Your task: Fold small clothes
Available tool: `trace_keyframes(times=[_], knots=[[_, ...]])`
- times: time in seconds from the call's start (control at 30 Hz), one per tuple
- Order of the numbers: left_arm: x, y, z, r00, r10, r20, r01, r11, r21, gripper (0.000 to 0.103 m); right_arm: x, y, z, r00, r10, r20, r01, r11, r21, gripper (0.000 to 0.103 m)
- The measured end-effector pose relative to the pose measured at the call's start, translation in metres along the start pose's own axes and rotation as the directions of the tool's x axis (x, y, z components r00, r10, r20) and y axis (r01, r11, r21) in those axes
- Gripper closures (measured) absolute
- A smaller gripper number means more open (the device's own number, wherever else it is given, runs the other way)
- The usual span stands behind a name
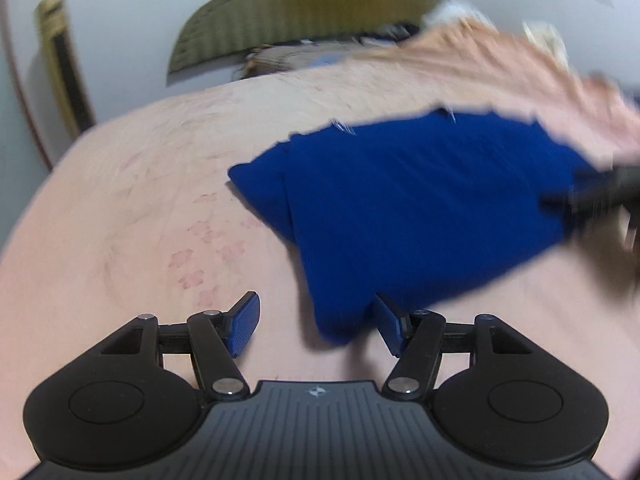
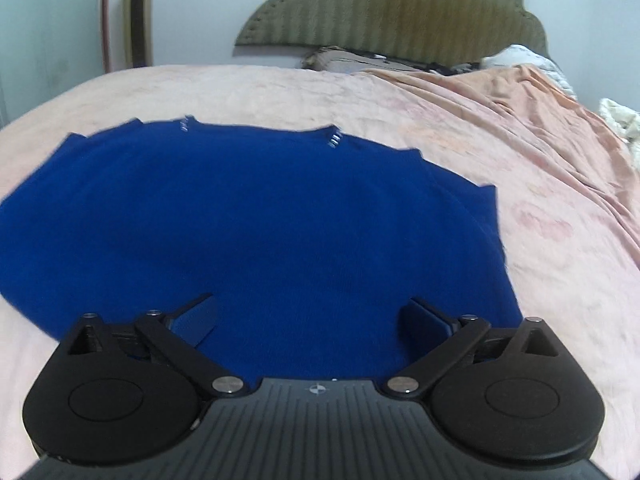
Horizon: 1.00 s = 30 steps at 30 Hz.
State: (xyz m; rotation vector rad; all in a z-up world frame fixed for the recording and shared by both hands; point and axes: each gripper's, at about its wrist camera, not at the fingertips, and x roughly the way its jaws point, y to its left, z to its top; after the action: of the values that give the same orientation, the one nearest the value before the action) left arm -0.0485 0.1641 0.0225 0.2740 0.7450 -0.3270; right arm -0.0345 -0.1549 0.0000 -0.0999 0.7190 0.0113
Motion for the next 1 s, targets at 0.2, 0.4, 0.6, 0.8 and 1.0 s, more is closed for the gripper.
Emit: trace_keyframes(times=[0.2,0.4,0.6,0.8,1.0], knots=[[-0.012,-0.003,0.008,0.999,0.028,0.042,-0.027,0.999,-0.032,0.041,-0.010,-0.005,0.001,0.999,-0.052,-0.005,0.053,0.998,0.045,0.002],[0.011,-0.022,0.047,0.992,0.095,0.079,-0.080,0.982,-0.170,0.030,-0.024,0.019,0.007,0.997,0.031,0.068,-0.036,0.997,0.067,0.001],[0.055,-0.061,0.044,0.976,0.216,-0.044,-0.220,0.966,-0.137,0.030,-0.008,0.045,0.003,0.999,-0.030,0.030,0.031,1.000,-0.008,0.001],[0.053,-0.071,0.037,0.964,0.265,-0.030,-0.267,0.955,-0.129,0.029,-0.006,0.042,-0.003,1.000,-0.017,0.018,0.017,0.999,0.028,0.000],[0.055,-0.066,0.037,0.965,0.259,-0.044,-0.263,0.952,-0.159,0.027,-0.005,0.042,-0.007,1.000,-0.015,0.023,0.014,0.999,0.046,0.000]])
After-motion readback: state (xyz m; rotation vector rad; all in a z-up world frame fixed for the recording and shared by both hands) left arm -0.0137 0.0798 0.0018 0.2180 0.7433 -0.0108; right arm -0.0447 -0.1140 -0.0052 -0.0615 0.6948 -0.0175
